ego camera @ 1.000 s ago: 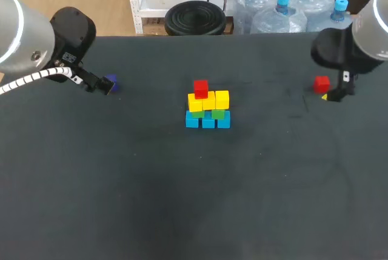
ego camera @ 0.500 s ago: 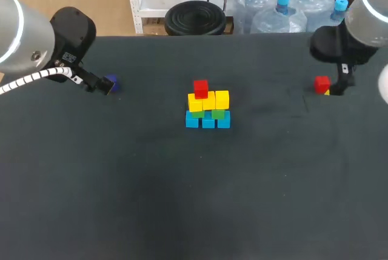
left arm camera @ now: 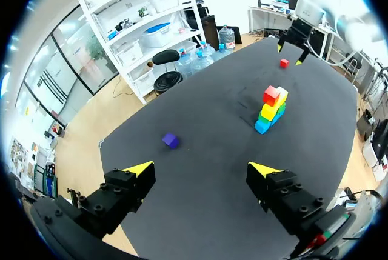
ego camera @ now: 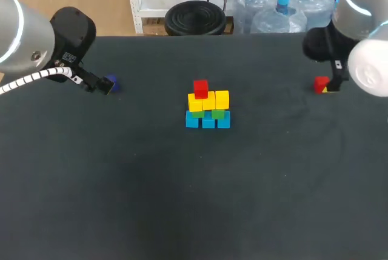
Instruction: Place the blue cubes, place green cubes on the blue cubes, place the yellow cubes on the green cubes, then place the red cubes on the yellow cubes, and place purple cube on the red cubes.
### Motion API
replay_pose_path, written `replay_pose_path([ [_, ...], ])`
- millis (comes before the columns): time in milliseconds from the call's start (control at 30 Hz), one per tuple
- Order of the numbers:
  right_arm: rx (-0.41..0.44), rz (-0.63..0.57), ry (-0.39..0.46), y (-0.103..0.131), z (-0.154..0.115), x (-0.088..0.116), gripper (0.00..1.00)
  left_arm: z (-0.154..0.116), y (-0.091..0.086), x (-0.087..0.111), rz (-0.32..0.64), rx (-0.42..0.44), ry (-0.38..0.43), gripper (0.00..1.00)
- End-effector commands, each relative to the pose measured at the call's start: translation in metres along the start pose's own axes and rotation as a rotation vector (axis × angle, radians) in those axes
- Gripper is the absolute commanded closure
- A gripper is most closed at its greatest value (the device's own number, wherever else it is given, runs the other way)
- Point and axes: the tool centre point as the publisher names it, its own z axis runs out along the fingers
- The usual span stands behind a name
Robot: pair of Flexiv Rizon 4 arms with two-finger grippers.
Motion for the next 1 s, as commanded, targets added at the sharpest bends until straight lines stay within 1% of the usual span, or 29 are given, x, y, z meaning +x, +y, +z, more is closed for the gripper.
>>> replay_pose_path([
  [33, -0.053, 0.001, -0.007, -0.01, 0.009, 0.004, 0.0, 0.0, 0.001, 0.0, 0.001, 0.005, -0.002, 0.0],
  [367, -0.089, -0.013, -0.01, -0.014, 0.023, 0.002, 0.0, 0.0, 0.001, 0.0, 0.001, 0.005, -0.002, 0.0],
  [633, -0.118, -0.026, -0.005, -0.01, 0.035, 0.001, 0.0, 0.0, 0.001, 0.0, 0.001, 0.005, -0.002, 0.0],
  [667, -0.121, -0.027, -0.004, -0.01, 0.036, 0.002, 0.05, 0.0, 0.001, 0.0, 0.001, 0.005, -0.002, 0.0],
  [700, -0.124, -0.026, -0.003, -0.01, 0.037, 0.002, 0.13, 0.0, 0.001, 0.0, 0.001, 0.005, -0.002, 0.0],
  [733, -0.126, -0.026, -0.002, -0.009, 0.037, 0.002, 0.23, 0.0, 0.001, 0.0, 0.001, 0.005, -0.002, 0.0],
  [767, -0.128, -0.026, -0.002, -0.009, 0.038, 0.003, 0.29, 0.0, 0.001, 0.0, 0.001, 0.005, -0.002, 0.0],
  [800, -0.13, -0.024, -0.001, -0.009, 0.038, 0.003, 0.52, 0.0, 0.001, 0.0, 0.001, 0.005, -0.002, 0.0],
  [833, -0.132, -0.023, 0.0, -0.009, 0.038, 0.004, 0.62, 0.0, 0.001, 0.0, 0.001, 0.005, -0.002, 0.0],
  [867, -0.133, -0.022, 0.0, -0.009, 0.039, 0.004, 0.67, 0.0, 0.001, 0.0, 0.001, 0.005, -0.002, 0.0],
  [967, -0.139, -0.015, 0.0, -0.008, 0.039, 0.005, 0.76, 0.0, 0.001, 0.0, 0.001, 0.005, -0.002, 0.0],
  [1000, -0.139, -0.014, 0.0, -0.007, 0.039, 0.006, 0.87, 0.0, 0.001, 0.0, 0.001, 0.005, -0.002, 0.0],
])
